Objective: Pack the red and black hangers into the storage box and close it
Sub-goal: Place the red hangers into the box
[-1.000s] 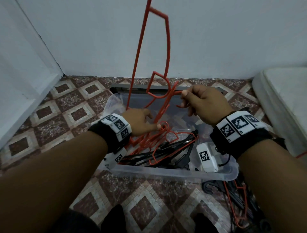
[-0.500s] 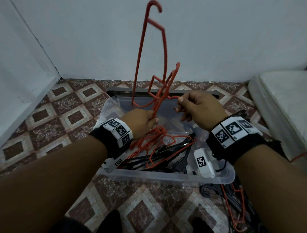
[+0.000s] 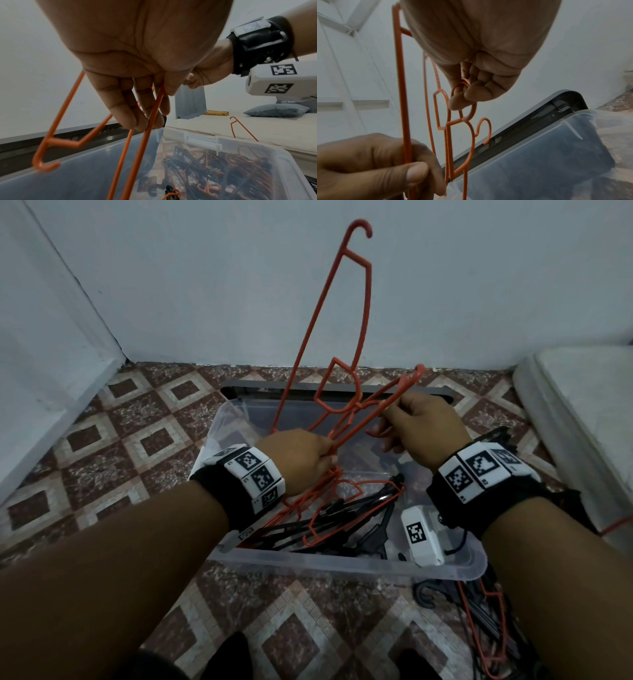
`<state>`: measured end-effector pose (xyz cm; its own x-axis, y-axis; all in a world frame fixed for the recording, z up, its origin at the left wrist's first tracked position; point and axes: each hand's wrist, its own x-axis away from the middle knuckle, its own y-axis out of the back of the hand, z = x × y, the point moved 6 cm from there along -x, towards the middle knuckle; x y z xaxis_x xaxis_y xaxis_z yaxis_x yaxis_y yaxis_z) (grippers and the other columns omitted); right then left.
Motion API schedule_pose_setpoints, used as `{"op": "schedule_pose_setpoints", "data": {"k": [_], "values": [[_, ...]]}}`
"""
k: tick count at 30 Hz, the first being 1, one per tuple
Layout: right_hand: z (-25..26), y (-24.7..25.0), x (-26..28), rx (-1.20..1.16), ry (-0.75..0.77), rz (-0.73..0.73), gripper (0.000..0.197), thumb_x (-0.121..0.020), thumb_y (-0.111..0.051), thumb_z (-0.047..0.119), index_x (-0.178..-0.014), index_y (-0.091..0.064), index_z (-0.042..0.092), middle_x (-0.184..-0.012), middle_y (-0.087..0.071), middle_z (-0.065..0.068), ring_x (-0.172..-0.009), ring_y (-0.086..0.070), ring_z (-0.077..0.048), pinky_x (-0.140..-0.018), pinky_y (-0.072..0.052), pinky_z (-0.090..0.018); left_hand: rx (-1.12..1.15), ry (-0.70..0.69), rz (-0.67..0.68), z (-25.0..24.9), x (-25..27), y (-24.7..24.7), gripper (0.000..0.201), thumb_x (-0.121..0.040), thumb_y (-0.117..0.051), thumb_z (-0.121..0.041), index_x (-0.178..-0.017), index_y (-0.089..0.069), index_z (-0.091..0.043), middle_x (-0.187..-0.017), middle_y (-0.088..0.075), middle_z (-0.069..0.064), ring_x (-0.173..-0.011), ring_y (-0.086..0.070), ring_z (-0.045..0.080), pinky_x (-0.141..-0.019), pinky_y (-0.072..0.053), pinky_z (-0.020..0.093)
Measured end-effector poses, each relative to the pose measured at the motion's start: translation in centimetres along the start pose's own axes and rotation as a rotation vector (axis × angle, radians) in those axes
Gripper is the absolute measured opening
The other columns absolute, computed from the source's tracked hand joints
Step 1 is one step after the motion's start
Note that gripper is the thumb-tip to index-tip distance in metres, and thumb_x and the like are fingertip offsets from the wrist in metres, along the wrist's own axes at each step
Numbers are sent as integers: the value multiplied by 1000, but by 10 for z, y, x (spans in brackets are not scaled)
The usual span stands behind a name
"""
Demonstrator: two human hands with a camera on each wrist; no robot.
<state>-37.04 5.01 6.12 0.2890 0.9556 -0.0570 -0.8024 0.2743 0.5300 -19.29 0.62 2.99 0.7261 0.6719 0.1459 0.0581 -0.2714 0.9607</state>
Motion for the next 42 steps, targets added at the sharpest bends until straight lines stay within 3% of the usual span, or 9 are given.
{"op": "schedule_pose_setpoints", "data": {"k": [3,6,9,19,23,29,37,39,42], "values": [[4,-3,1,-25,41,20,24,-101,-53,25,-82,-68,19,-72,-72,3,-57,-70,-14,-52,-56,-22,-9,-16,10,-3,0,-3,33,-103,-38,-40,-119,-61,-22,-106,-67,2,-75,-48,13,-72,-35,27],[3,-6,0,-5,59,52,25,-101,-54,25,-81,-67,20,-71,-72,3,-58,-70,-15,-53,-56,-23,-17,-54,-37,-8,0,1,31,-103,-38,-41,-113,-62,-24,-101,-67,0,-72,-50,14,-69,-37,28],[-1,-12,0,-72,34,140,23,-102,-53,26,-88,-67,13,-77,-73,-3,-64,-72,-23,-59,-56,-30,-38,-66,-49,-11,0,4,33,-102,-38,-42,-118,-63,-27,-107,-67,-3,-91,-61,21,-74,-48,33],[9,-20,5,-441,11,210,17,-100,-54,15,-92,-66,5,-83,-72,-12,-64,-68,-22,-57,-54,-26,-7,-3,-17,-2,0,-2,33,-103,-39,-40,-115,-63,-21,-103,-67,3,-67,-44,13,-68,-32,28],[8,-15,1,-425,29,153,14,-99,-57,10,-89,-67,11,-68,-72,1,-62,-68,-20,-60,-56,-29,-6,-1,-27,0,1,-1,36,-103,-39,-41,-123,-61,-22,-113,-68,4,-97,-61,25,-73,-34,27],[4,-11,-2,-557,-66,46,23,-94,-45,-6,-105,-48,13,-66,-67,-7,-51,-64,-28,-51,-53,-36,-33,-42,7,-2,0,-8,35,-102,-41,-43,-123,-62,-24,-114,-67,1,-101,-61,24,-76,-37,26],[-1,-21,8,-845,-364,257,62,-103,-31,44,-112,-64,-8,-75,-62,-16,-64,-63,-33,-63,-51,-38,-98,-116,47,-4,0,-15,33,-102,-42,-42,-118,-63,-23,-108,-67,3,-96,-61,24,-73,-39,27],[-1,-22,9,-777,-393,310,53,-102,-40,45,-105,-65,-1,-76,-61,-12,-64,-65,-27,-59,-53,-33,-118,-123,84,-3,0,-19,34,-102,-42,-43,-120,-63,-23,-110,-66,4,-99,-61,25,-78,-45,30],[-4,-24,14,-710,-409,362,22,-99,-49,21,-91,-63,6,-78,-60,-9,-58,-64,-19,-54,-52,-27,-165,-118,151,-1,2,-26,34,-102,-40,-42,-122,-62,-24,-113,-64,4,-103,-60,26,-85,-48,34]]}}
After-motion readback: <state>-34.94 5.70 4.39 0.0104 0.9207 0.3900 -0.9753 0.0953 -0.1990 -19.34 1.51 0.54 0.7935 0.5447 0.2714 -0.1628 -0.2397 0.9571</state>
